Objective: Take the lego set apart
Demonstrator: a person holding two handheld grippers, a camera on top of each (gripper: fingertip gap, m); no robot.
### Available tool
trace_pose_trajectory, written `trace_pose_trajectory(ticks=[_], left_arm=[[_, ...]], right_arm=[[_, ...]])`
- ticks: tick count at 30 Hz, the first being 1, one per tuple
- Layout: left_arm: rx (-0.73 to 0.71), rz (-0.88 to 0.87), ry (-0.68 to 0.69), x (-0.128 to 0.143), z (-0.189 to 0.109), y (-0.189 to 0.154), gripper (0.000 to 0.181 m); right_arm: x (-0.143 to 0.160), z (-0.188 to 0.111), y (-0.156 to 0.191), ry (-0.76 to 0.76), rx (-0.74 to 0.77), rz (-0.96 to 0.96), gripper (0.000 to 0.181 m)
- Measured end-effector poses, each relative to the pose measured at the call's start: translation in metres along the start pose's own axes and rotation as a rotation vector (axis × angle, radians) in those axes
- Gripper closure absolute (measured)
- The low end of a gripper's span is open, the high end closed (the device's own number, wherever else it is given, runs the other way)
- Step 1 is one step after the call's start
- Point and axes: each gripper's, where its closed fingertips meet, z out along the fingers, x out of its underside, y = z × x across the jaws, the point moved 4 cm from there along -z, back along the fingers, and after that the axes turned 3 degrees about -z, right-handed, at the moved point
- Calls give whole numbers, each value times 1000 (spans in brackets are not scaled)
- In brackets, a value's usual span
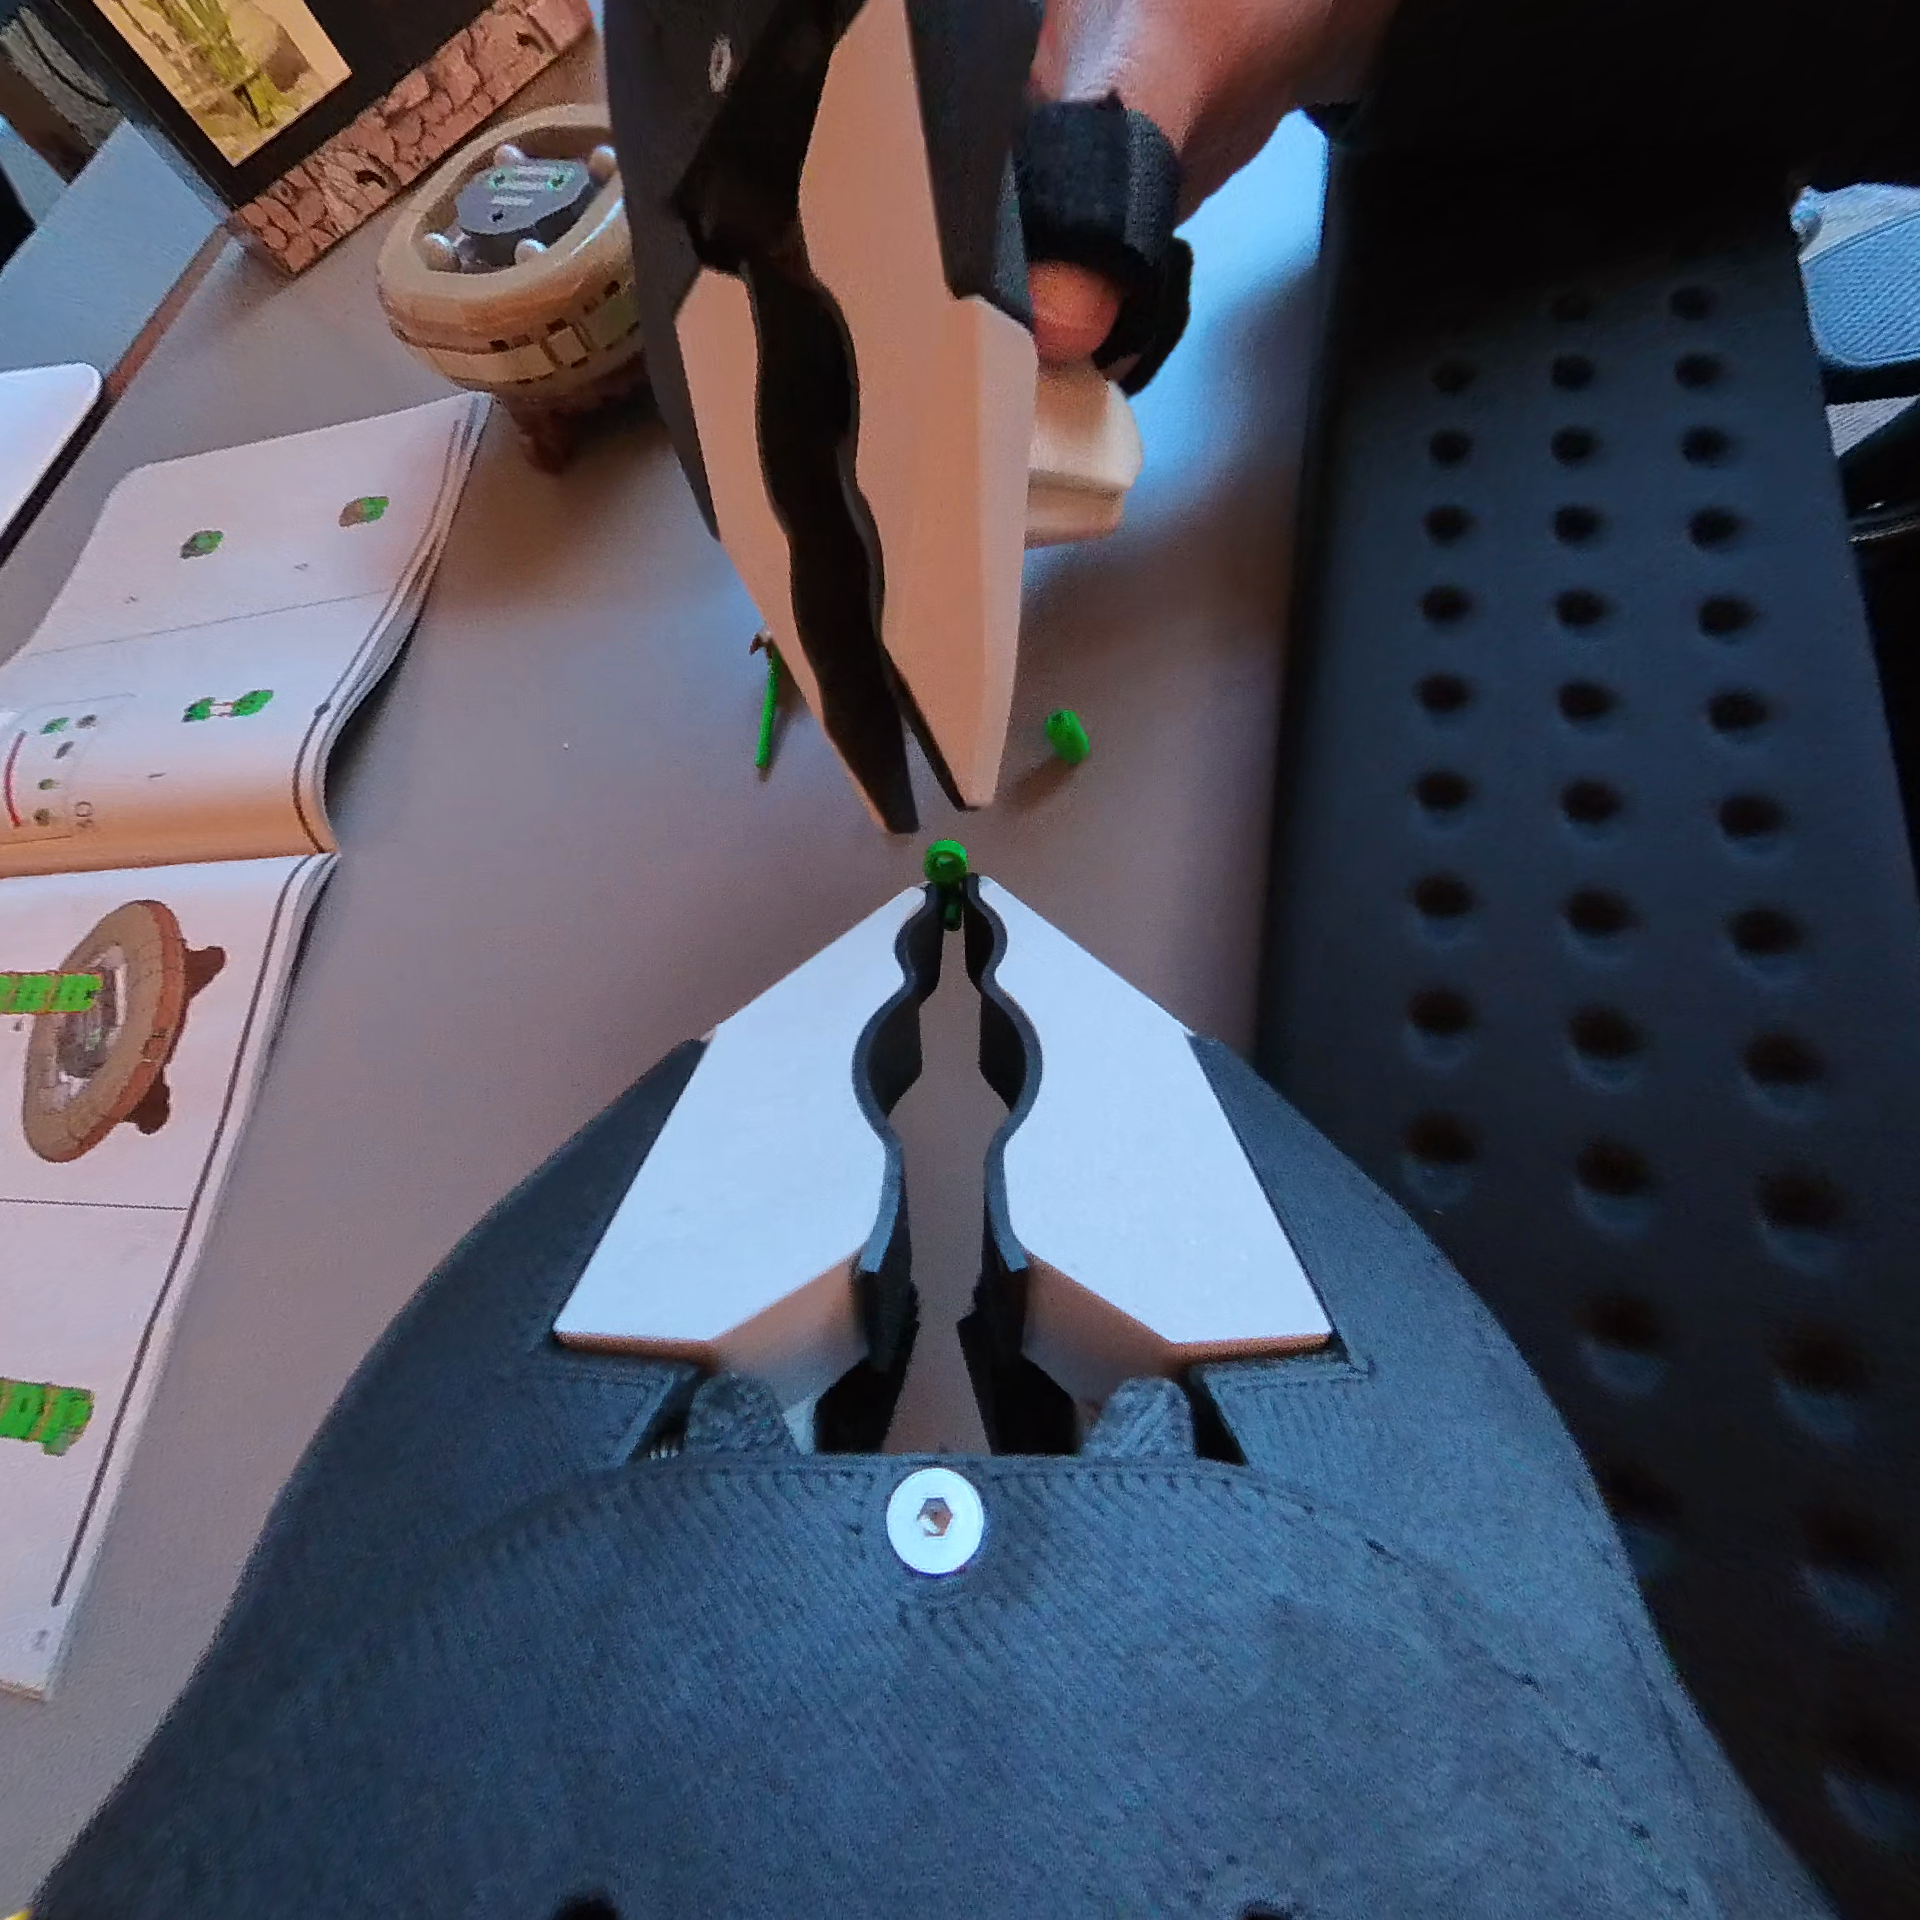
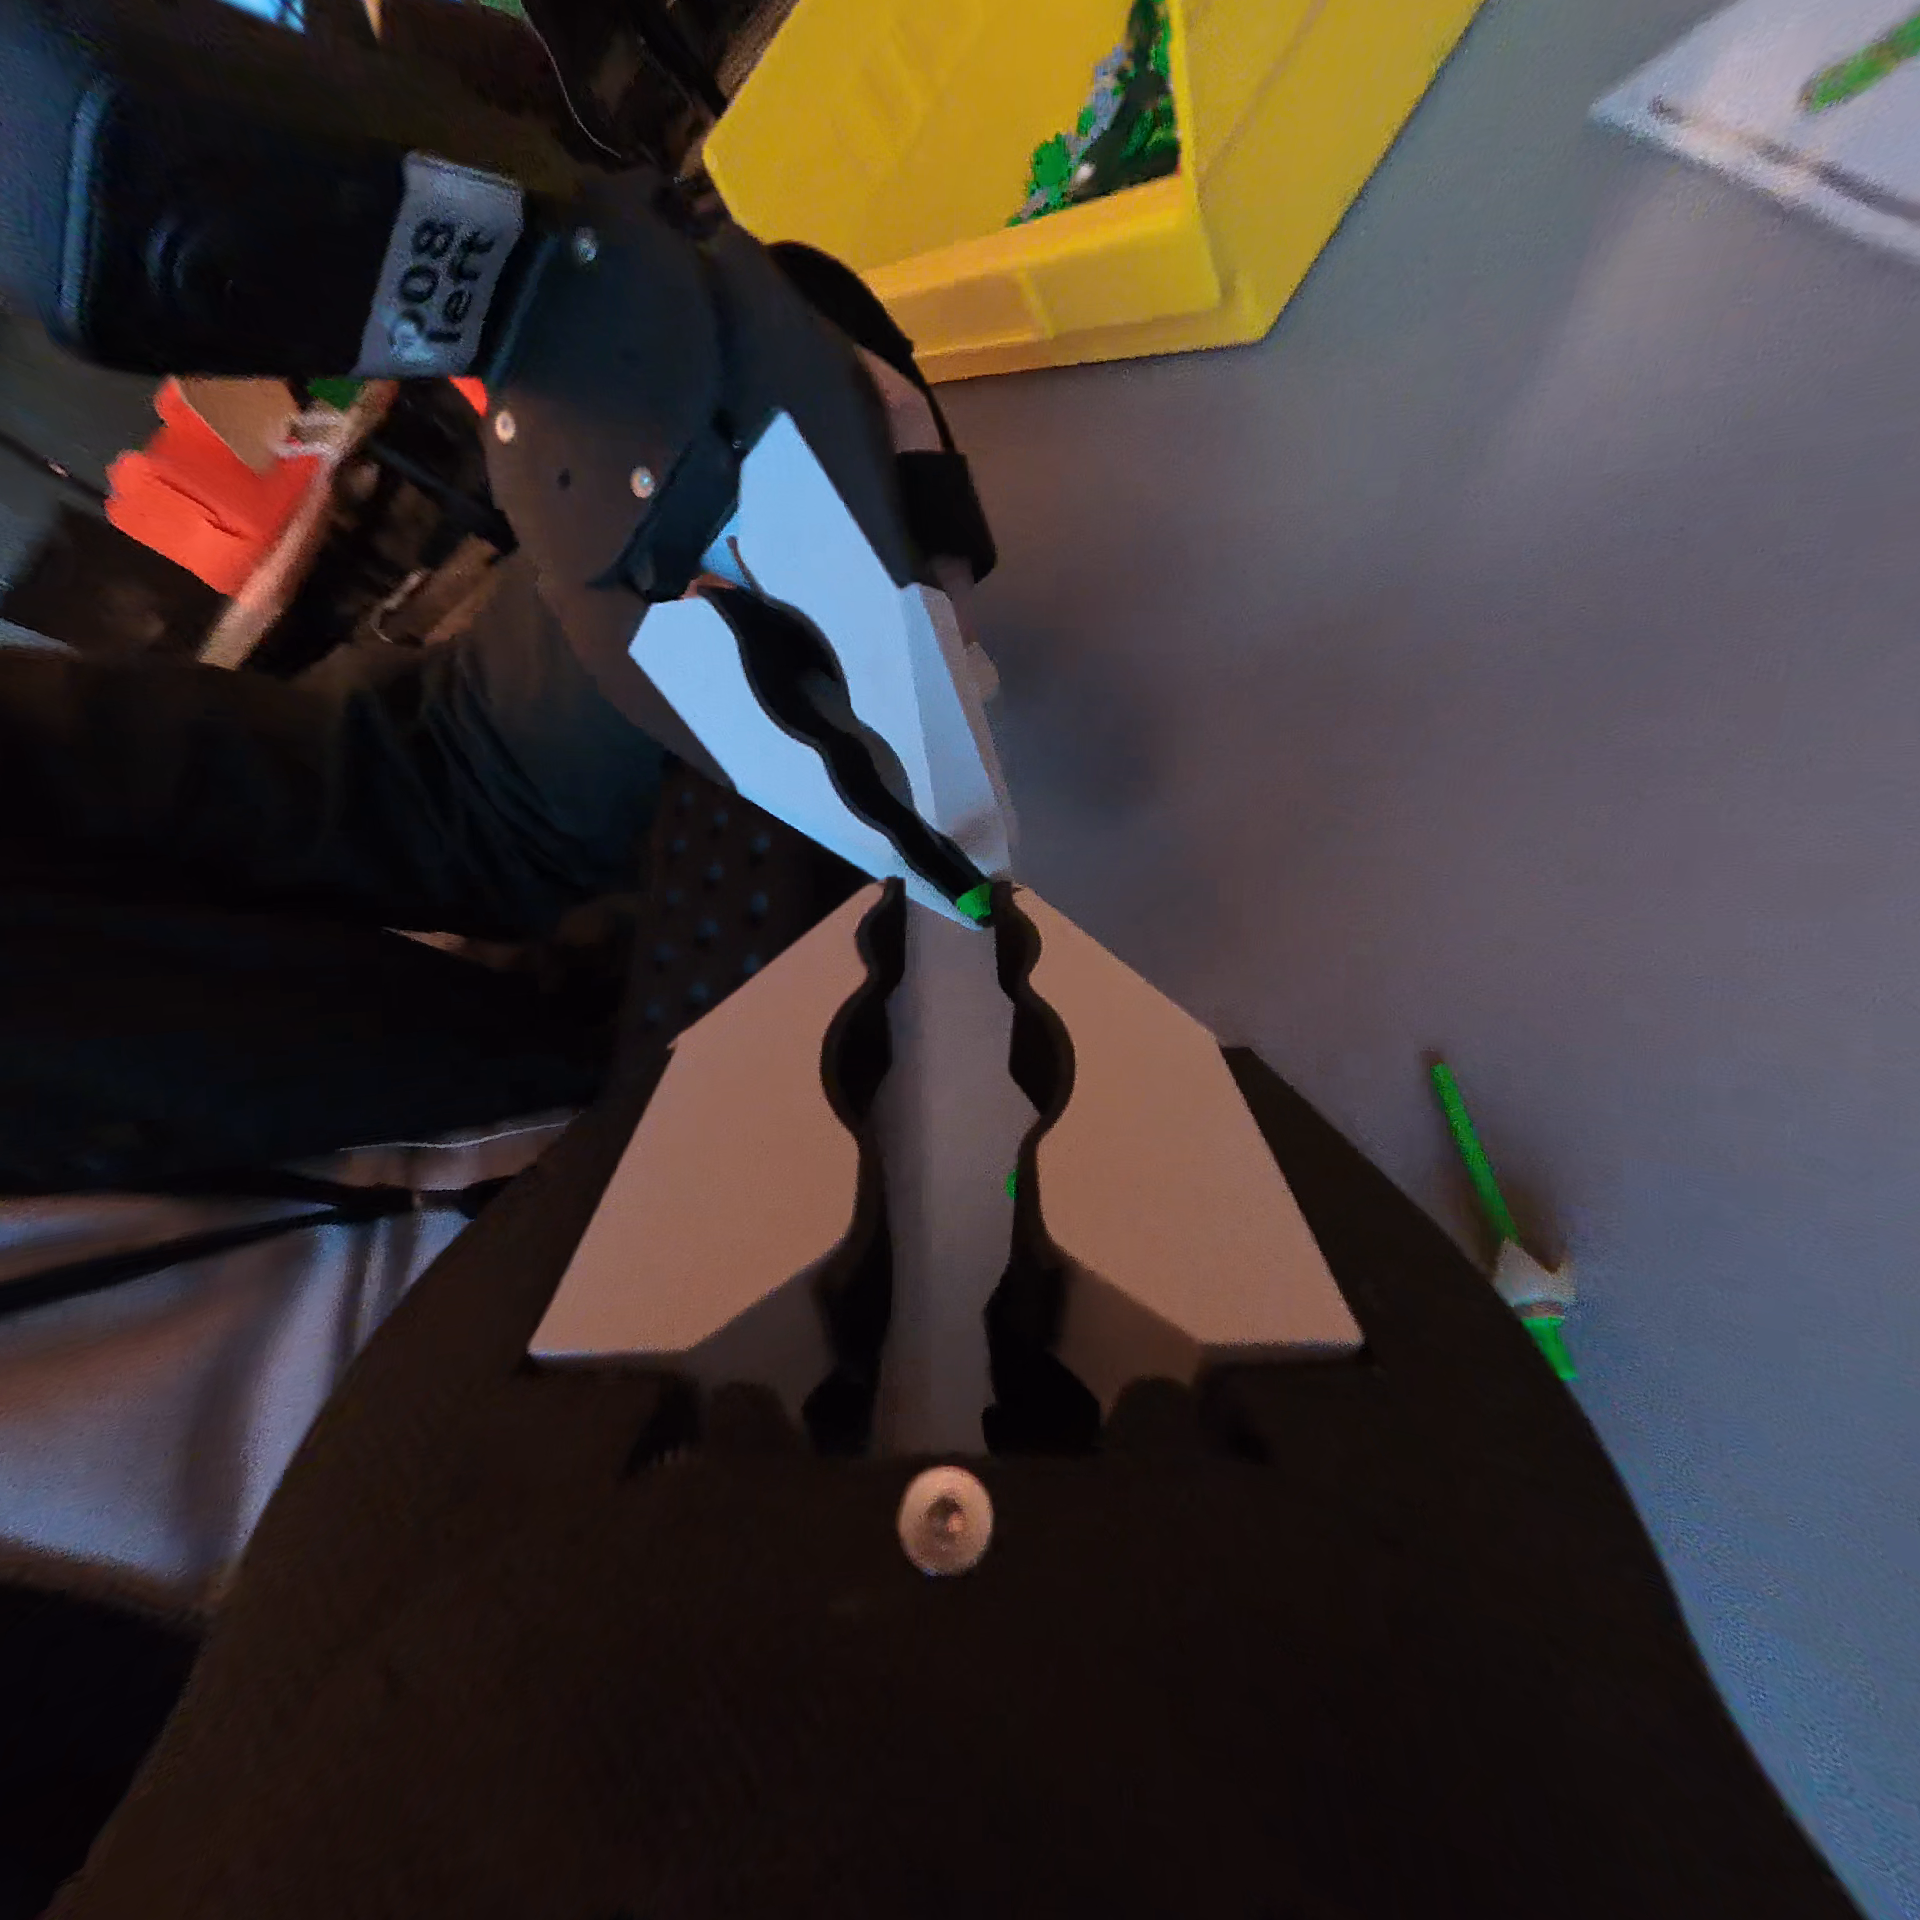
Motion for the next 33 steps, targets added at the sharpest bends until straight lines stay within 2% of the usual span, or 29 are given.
trace_pose_trajectory(ticks=[4, 6, 10, 13, 21, 23, 25, 29, 31, 33], left_arm=[[-31, 30, 11, 0, 2, 1, 179], [-31, 37, 13, -1, 2, 0, 179], [-38, 35, -42, -7, -1, 0, 169], [-41, 15, -84, -12, -6, 1, 163], [-35, -17, -155, -21, -15, 3, 180], [-57, -48, -187, -25, -19, 8, 180], [-26, -150, -271, -31, -30, 15, 180], [194, -379, -614, -55, -73, 22, 181], [309, -404, -799, -66, -100, 21, 181], [381, -405, -907, -69, -119, 19, 181]], right_arm=[[5, 7, -2, 51, 15, 1, 165], [5, 9, -2, 64, 41, -23, 172], [0, 1, -1, 23, 35, -21, 176], [-5, -5, 3, -46, -38, 32, 176], [-8, -6, 7, -74, -95, 50, 175], [-15, -11, 10, -125, -124, 50, 163], [-27, -21, 14, -214, -142, 30, 153], [-42, -46, 16, -366, -102, -47, 154], [-43, -52, 14, -397, -93, -36, 155], [-42, -52, 13, -393, -104, -20, 155]])
